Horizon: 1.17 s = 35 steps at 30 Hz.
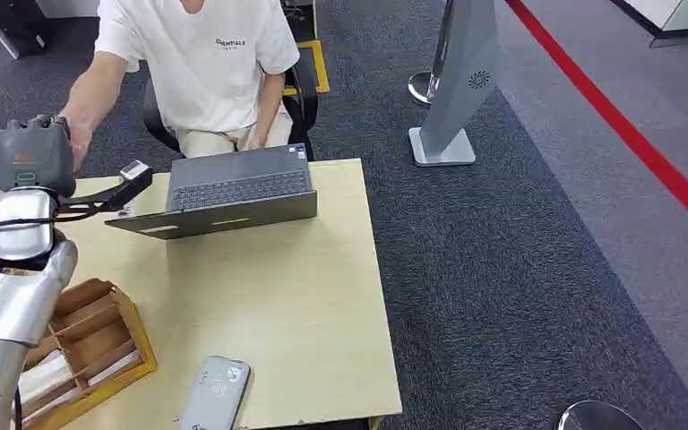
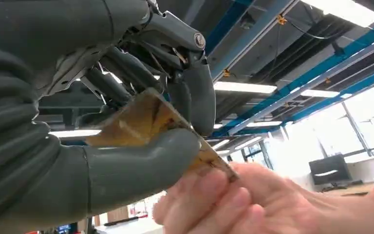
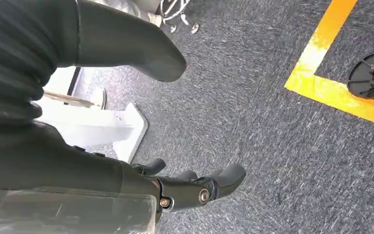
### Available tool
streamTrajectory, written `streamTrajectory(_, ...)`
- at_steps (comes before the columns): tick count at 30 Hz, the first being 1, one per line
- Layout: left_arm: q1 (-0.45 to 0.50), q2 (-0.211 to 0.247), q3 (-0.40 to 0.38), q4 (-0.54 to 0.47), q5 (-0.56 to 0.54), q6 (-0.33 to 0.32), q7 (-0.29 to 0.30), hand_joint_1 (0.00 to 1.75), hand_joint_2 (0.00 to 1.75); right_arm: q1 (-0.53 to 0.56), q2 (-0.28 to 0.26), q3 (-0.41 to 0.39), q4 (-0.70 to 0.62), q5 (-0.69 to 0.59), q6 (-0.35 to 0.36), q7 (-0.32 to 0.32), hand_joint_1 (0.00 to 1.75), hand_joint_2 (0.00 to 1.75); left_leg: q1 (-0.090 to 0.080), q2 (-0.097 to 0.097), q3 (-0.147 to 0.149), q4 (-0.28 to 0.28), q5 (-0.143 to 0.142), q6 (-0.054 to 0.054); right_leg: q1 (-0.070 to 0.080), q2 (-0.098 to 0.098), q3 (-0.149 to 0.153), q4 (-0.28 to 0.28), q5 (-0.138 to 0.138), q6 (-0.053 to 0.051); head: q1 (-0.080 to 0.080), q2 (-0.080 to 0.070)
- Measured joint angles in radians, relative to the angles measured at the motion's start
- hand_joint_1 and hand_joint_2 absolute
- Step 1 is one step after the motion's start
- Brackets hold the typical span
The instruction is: Pass the card to the sensor for recognition and then transmit it.
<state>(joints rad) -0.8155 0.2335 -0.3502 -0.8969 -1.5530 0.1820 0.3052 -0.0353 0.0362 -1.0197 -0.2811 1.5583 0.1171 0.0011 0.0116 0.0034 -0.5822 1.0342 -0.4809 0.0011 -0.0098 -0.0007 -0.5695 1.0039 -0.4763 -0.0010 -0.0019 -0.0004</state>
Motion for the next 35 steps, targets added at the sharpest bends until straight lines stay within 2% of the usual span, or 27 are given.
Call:
streamTrajectory(5, 0.000, -0.002, 0.005, 0.000, 0.000, -0.003, -0.046, 0.00, 1.75, -0.001, 0.000, 0.000, 0.000, 0.000, 0.001, 0.000, 0.00, 1.75, 0.000, 0.000, 0.000, 0.000, 0.000, 0.000, 0.000, 0.000, 0.000, 0.000, 0.000, 0.000, 0.000, 0.000)
streamTrajectory(8, 0.013, -0.021, 0.057, -0.006, 0.000, -0.002, -0.091, 0.00, 1.75, 0.001, 0.000, -0.001, 0.000, 0.000, 0.001, 0.002, 0.00, 1.75, 0.000, 0.000, 0.000, 0.000, 0.000, 0.000, 0.000, 0.000, 0.000, 0.000, 0.000, 0.000, 0.000, 0.000)
streamTrajectory(13, 0.106, -0.037, 0.138, -0.170, 0.000, -0.024, -0.143, 0.00, 1.75, 0.002, 0.000, -0.006, 0.000, -0.001, 0.006, 0.010, 0.00, 1.75, 0.000, 0.001, 0.000, 0.000, 0.000, 0.000, 0.000, 0.001, -0.001, 0.000, 0.000, 0.000, 0.000, 0.000)
streamTrajectory(16, 0.181, -0.045, 0.193, -0.297, 0.000, -0.021, -0.210, 0.00, 1.75, 0.004, 0.000, -0.023, 0.000, -0.005, 0.009, 0.023, 0.00, 1.75, 0.000, 0.002, -0.001, 0.000, 0.000, 0.000, 0.000, 0.002, -0.001, 0.000, 0.000, 0.000, 0.000, 0.000)
streamTrajectory(19, 0.327, -0.063, 0.280, -0.513, 0.010, -0.032, -0.299, 0.00, 1.75, 0.014, 0.008, -0.040, -0.006, -0.014, 0.011, 0.035, 0.00, 1.75, 0.000, 0.005, 0.000, -0.001, -0.002, 0.000, 0.000, 0.006, -0.001, 0.000, -0.001, 0.000, -0.001, 0.000)
streamTrajectory(24, 0.586, -0.079, 0.441, -0.827, 0.083, -0.016, -0.392, 0.00, 1.75, 0.038, 0.040, -0.083, -0.047, -0.026, 0.012, 0.039, 0.00, 1.75, 0.000, 0.006, 0.001, -0.002, -0.005, -0.002, 0.000, 0.007, -0.002, 0.000, -0.004, -0.001, 0.000, 0.000)
streamTrajectory(30, 0.871, -0.111, 0.602, -1.065, 0.182, 0.034, -0.444, 0.00, 1.75, 0.058, 0.099, -0.136, -0.126, -0.024, 0.032, 0.047, 0.00, 1.75, 0.000, 0.006, 0.002, -0.003, -0.008, -0.003, 0.000, 0.006, 0.000, 0.000, -0.007, -0.002, -0.001, 0.000)
streamTrajectory(33, 0.988, -0.173, 0.707, -1.157, 0.283, 0.052, -0.498, 0.00, 1.75, 0.065, 0.139, -0.171, -0.191, -0.003, 0.062, 0.046, 0.00, 1.75, 0.000, 0.004, 0.002, -0.003, -0.008, -0.002, 0.000, 0.005, 0.000, 0.000, -0.009, 0.000, 0.000, 0.000)
streamTrajectory(35, 1.025, -0.225, 0.800, -1.193, 0.372, 0.038, -0.564, 0.00, 1.75, 0.067, 0.162, -0.191, -0.225, 0.000, 0.075, 0.044, 0.00, 1.75, 0.000, 0.003, 0.002, -0.003, -0.009, -0.002, 0.000, 0.003, 0.001, 0.000, -0.009, 0.000, 0.000, 0.000)
